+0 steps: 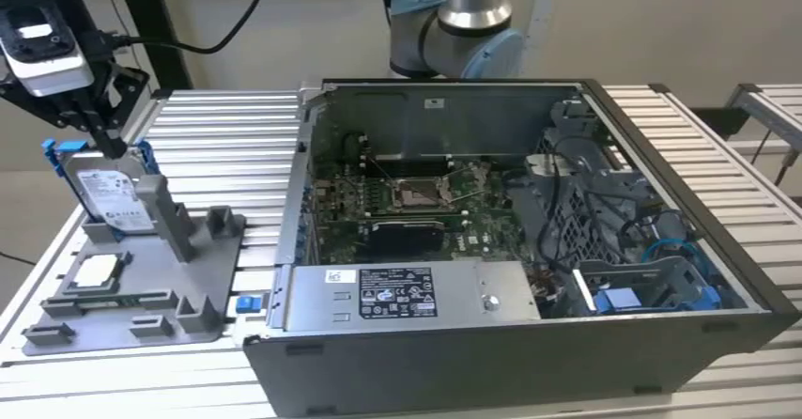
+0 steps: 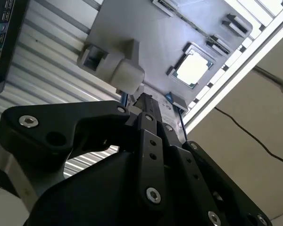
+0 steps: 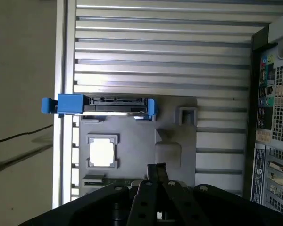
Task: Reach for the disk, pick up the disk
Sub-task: 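Reach for the disk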
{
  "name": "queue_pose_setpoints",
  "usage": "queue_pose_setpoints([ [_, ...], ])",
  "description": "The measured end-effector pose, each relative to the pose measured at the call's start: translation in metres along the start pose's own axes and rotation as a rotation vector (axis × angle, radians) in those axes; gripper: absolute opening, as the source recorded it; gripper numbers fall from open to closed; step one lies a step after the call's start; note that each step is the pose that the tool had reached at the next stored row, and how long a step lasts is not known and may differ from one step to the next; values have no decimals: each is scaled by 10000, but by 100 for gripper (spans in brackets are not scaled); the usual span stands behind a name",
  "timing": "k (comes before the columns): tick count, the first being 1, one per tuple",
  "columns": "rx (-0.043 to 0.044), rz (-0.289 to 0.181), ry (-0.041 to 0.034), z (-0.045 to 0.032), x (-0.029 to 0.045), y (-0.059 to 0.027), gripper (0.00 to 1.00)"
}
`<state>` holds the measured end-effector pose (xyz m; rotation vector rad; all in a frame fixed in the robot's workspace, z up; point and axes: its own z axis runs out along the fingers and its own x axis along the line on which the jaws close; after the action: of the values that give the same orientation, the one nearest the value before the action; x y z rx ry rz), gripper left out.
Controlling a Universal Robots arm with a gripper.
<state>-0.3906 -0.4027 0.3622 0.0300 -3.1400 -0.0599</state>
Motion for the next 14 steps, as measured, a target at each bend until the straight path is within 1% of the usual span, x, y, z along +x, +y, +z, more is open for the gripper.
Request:
queue_pose_setpoints([
  [8,0,-1,-1,10,34,217,0],
  [11,-1,1,-2,15,77,289,0],
  [14,0,0,0,17,134,342,0],
])
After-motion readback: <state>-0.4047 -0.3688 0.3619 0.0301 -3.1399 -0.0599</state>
